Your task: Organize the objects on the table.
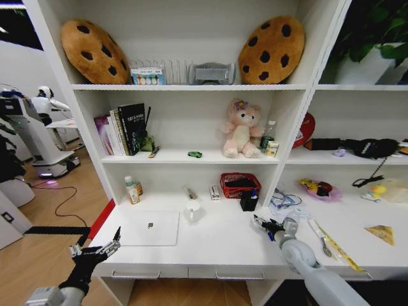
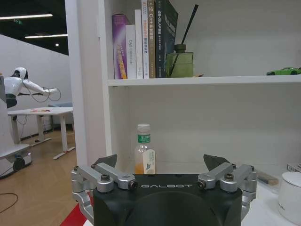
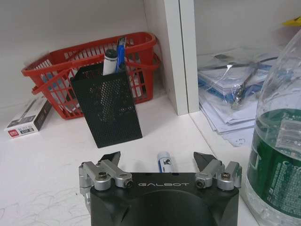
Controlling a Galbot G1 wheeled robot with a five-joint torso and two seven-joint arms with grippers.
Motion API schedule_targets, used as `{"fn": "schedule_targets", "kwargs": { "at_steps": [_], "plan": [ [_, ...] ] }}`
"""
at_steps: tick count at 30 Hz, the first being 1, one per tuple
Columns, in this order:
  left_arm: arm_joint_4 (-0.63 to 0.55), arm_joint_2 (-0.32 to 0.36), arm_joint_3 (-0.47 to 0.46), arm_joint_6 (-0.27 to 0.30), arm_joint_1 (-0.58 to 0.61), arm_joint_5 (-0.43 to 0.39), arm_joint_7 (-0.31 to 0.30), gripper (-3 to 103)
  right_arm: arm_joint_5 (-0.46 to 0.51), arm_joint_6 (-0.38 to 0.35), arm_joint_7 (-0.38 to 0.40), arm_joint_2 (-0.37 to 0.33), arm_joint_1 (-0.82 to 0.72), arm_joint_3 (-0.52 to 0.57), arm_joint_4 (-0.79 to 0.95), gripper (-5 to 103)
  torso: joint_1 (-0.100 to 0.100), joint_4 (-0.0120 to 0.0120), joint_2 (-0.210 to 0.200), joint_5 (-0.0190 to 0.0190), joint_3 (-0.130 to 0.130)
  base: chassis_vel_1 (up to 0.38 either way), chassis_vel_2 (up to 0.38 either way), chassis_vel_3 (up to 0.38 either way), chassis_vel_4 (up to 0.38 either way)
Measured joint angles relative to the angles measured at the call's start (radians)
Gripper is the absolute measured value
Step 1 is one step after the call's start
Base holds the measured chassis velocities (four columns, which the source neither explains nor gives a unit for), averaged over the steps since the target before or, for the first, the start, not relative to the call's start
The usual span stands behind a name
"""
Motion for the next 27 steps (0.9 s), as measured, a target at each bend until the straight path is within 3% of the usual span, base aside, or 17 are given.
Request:
{"fn": "schedule_targets", "kwargs": {
  "at_steps": [3, 4, 5, 10, 13, 14, 19, 22, 23, 27],
  "plan": [
    [0.000, 0.000, 0.000, 0.000, 0.000, 0.000, 0.000, 100, -0.004, -0.008, -0.002, 0.003, 0.006, -0.007, -0.015, 84, 0.000, 0.0000, 0.000, 0.0001, 0.000, 0.000, 0.000, 0.000, 0.000],
    [0.000, 0.000, 0.000, 0.000, 0.000, 0.000, 0.000, 100, -0.004, -0.010, -0.004, 0.003, 0.008, -0.010, -0.018, 91, 0.000, 0.0001, 0.000, -0.0002, 0.000, 0.000, 0.000, 0.000, 0.000],
    [0.000, 0.000, 0.000, 0.000, 0.000, 0.000, 0.000, 100, -0.004, -0.010, -0.004, 0.003, 0.008, -0.010, -0.018, 91, 0.000, 0.0001, 0.000, -0.0002, 0.000, 0.000, 0.000, 0.000, 0.000],
    [0.000, 0.000, 0.000, 0.000, 0.000, 0.000, 0.000, 100, -0.009, -0.005, -0.005, 0.007, 0.022, -0.019, -0.028, 79, 0.000, 0.0000, 0.000, -0.0001, 0.000, 0.000, 0.000, 0.000, 0.000],
    [0.000, 0.000, 0.000, 0.000, 0.000, 0.000, 0.000, 100, -0.007, -0.004, -0.007, 0.004, 0.022, -0.020, -0.024, 63, 0.000, 0.0000, 0.000, 0.0001, 0.000, 0.000, 0.000, 0.000, 0.000],
    [0.000, 0.000, 0.000, 0.000, 0.000, 0.000, 0.000, 100, -0.007, -0.004, -0.007, 0.004, 0.022, -0.020, -0.024, 63, 0.000, 0.0000, 0.000, 0.0001, 0.000, 0.000, 0.000, 0.000, 0.000],
    [0.000, 0.000, 0.000, 0.000, 0.000, 0.000, 0.000, 100, 0.005, -0.001, -0.001, 0.005, 0.014, -0.015, -0.019, 41, 0.000, 0.0001, 0.000, 0.0002, 0.000, 0.000, 0.000, 0.000, 0.000],
    [0.000, 0.000, 0.000, 0.000, 0.000, 0.000, 0.000, 100, 0.005, 0.002, -0.001, 0.005, 0.006, -0.012, -0.018, 36, 0.000, 0.0000, 0.000, 0.0000, 0.000, 0.000, 0.000, 0.000, 0.000],
    [0.000, 0.000, 0.000, 0.000, 0.000, 0.000, 0.000, 100, 0.001, 0.011, 0.000, 0.005, 0.003, -0.012, -0.020, 25, 0.000, 0.0000, 0.000, 0.0001, 0.000, 0.000, 0.000, 0.000, 0.000],
    [0.000, 0.000, 0.000, 0.000, 0.000, 0.000, 0.000, 100, -0.002, 0.014, 0.001, 0.005, 0.003, -0.012, -0.023, 13, 0.000, 0.0000, 0.000, 0.0001, 0.000, 0.000, 0.000, 0.000, 0.000]
  ]
}}
